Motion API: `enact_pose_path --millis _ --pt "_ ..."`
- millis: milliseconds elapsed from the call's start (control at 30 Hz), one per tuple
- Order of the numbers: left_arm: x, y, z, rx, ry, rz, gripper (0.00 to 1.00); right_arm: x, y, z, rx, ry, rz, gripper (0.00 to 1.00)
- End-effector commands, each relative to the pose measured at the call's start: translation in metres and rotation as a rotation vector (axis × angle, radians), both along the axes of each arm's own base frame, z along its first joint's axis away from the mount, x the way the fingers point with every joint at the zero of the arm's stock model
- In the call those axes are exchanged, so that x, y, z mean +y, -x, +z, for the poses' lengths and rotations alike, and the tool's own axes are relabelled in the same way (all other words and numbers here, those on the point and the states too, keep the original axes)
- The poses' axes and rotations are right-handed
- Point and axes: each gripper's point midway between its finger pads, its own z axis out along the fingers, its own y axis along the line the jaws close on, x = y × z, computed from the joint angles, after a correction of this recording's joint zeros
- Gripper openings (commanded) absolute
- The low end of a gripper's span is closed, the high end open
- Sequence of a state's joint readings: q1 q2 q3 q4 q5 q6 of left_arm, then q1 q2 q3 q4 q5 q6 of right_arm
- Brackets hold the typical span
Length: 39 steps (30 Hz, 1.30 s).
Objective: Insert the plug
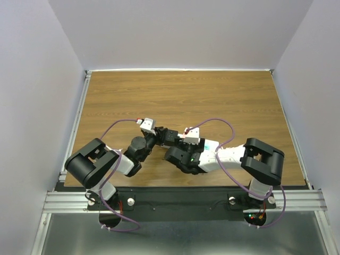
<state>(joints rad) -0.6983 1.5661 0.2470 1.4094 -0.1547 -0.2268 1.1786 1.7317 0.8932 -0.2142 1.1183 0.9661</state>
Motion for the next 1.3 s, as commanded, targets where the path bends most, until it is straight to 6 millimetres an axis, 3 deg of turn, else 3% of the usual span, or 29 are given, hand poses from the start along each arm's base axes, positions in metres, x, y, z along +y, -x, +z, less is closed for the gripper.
enact_pose_path --millis 0,200,400,500,600,633,733,767,933,967,1067,1100,1267 --pt "0.023 -0.003 -0.042 0.105 -0.136 0.079 0.35 -0.007 0.013 0.011 0.024 0.046 0.043 0.87" --pt "0.025 -0.003 -0.04 0.101 -0.132 0.089 0.34 -0.003 0.023 0.031 0.013 -0.033 0.093 0.95" --pt "0.027 -0.004 -0.039 0.099 -0.132 0.098 0.34 0.005 0.047 0.056 -0.006 -0.143 0.194 1.0" --pt "0.027 -0.003 -0.036 0.092 -0.122 0.102 0.34 0.002 0.055 0.05 0.015 -0.177 0.208 1.0" --pt "0.028 -0.002 -0.033 0.085 -0.114 0.103 0.35 -0.014 0.062 0.04 0.027 -0.187 0.164 1.0" --pt "0.029 -0.002 -0.032 0.084 -0.113 0.105 0.36 -0.029 0.065 0.034 0.036 -0.136 0.138 1.0" --pt "0.029 -0.002 -0.029 0.082 -0.103 0.106 0.51 -0.056 0.071 0.033 0.032 -0.165 0.038 1.0" --pt "0.029 -0.002 -0.028 0.08 -0.097 0.106 0.62 -0.062 0.071 0.032 0.023 -0.197 0.006 1.0" --pt "0.032 0.001 -0.009 0.053 -0.068 0.114 0.86 -0.073 0.072 0.037 -0.009 -0.239 -0.014 1.0" --pt "0.034 0.002 0.005 0.025 -0.039 0.118 0.87 -0.075 0.071 0.039 -0.018 -0.239 -0.019 1.0" --pt "0.034 0.014 0.016 -0.001 -0.013 0.094 0.88 -0.08 0.064 0.056 -0.086 -0.234 -0.029 1.0" --pt "0.034 0.019 0.03 -0.032 0.016 0.085 0.88 -0.084 0.062 0.062 -0.111 -0.234 -0.034 1.0" --pt "0.018 0.054 0.038 -0.056 0.029 0.034 0.88 -0.104 0.057 0.104 -0.236 -0.285 -0.058 1.0"
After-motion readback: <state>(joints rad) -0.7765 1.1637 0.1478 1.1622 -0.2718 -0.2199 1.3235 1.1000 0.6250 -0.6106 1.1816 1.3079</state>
